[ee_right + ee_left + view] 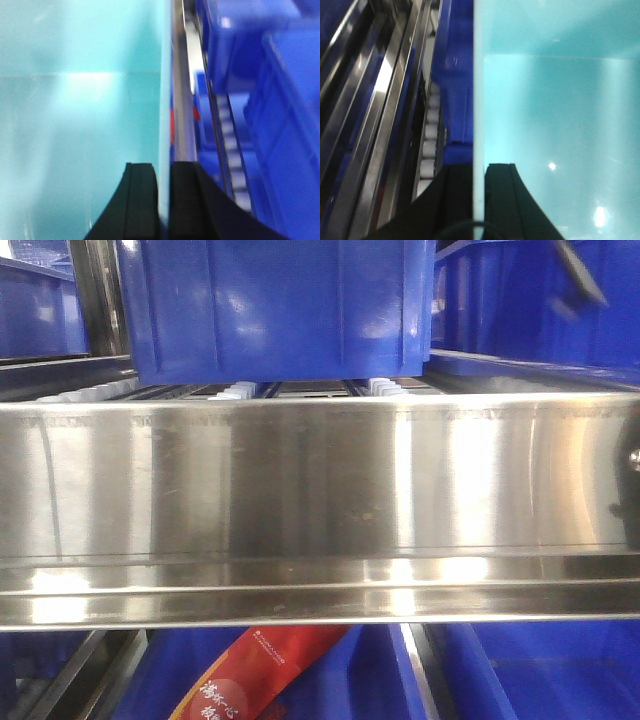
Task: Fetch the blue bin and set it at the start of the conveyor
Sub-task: 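Lift the light-blue bin with both grippers and pull it off the shelf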
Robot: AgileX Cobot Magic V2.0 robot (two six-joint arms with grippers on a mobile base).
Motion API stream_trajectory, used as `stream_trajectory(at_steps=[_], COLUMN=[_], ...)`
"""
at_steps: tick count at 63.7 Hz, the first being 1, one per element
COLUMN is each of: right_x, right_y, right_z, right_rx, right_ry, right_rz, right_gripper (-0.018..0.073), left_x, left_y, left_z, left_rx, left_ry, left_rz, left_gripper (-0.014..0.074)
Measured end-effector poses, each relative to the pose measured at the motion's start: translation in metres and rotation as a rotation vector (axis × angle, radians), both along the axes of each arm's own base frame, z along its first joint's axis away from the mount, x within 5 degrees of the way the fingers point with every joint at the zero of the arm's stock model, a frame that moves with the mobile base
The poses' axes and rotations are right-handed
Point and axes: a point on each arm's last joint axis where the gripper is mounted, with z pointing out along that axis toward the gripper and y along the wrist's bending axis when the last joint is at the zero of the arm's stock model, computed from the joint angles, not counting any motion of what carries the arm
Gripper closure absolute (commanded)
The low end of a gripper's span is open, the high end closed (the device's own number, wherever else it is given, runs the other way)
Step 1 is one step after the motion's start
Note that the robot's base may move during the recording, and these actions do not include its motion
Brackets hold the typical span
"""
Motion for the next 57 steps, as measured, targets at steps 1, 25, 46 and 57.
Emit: stream_trajectory(at_steps=[1,25,46,57], right_x=[-0.0009,-0.0021,-0.0021,-0.0021], right_y=[-0.0005,-0.0019,-0.002,-0.0022], right_z=[0.0011,0.0028,0.0029,0.0029], right_rx=[0.001,-0.011,-0.085,-0.104], right_ry=[-0.002,-0.003,-0.008,-0.009], right_rz=[-0.001,-0.009,0.041,0.052], right_gripper=[0.0724,0.0724,0.0724,0.0724], left_x=[-0.0002,-0.0018,-0.0014,-0.0015], left_y=[0.0003,-0.0004,-0.0006,-0.0008], left_z=[0.0008,0.0033,0.0038,0.0038], left_rx=[0.002,-0.001,0.032,0.033], left_ry=[-0.003,-0.008,-0.016,-0.015], left_rz=[0.0,-0.005,-0.031,-0.033], left_gripper=[0.0708,0.0708,0.0708,0.0708])
